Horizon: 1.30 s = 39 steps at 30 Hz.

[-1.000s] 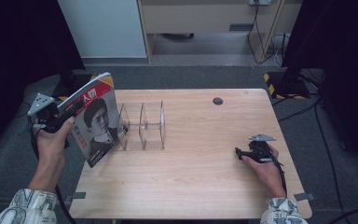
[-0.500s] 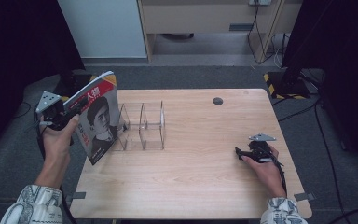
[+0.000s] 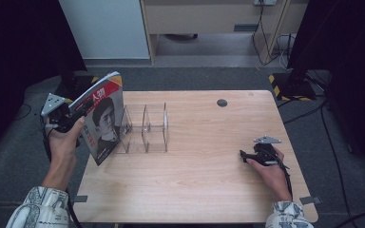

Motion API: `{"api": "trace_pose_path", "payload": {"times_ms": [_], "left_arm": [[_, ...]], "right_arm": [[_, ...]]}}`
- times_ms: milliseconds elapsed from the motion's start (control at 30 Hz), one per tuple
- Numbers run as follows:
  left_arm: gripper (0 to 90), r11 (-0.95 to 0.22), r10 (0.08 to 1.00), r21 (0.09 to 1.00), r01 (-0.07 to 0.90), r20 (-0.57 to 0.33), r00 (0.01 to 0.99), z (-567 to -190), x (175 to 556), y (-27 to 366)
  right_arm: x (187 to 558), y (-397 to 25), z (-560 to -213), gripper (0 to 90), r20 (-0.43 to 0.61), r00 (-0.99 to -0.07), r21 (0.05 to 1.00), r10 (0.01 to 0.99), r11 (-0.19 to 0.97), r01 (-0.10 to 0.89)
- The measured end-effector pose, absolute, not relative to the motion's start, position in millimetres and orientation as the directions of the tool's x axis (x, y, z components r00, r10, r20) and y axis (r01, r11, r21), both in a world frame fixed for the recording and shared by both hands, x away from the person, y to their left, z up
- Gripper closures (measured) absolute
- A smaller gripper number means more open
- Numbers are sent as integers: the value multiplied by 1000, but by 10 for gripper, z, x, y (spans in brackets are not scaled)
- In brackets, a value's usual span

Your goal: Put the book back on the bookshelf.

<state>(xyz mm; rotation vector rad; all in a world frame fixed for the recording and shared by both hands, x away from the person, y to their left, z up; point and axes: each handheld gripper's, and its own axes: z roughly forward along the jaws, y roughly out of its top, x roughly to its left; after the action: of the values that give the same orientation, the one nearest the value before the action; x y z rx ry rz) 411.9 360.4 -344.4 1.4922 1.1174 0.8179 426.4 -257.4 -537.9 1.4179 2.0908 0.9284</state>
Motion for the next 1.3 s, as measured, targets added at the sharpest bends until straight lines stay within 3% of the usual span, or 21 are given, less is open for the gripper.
{"api": "trace_pose_path", "payload": {"times_ms": [1300], "left_arm": [[853,45,939,980,194,-107,327,-3673,3917,3699]], "right_arm": [[4264,-2574,-5380,222,6,-374,739,927,248,627]]}}
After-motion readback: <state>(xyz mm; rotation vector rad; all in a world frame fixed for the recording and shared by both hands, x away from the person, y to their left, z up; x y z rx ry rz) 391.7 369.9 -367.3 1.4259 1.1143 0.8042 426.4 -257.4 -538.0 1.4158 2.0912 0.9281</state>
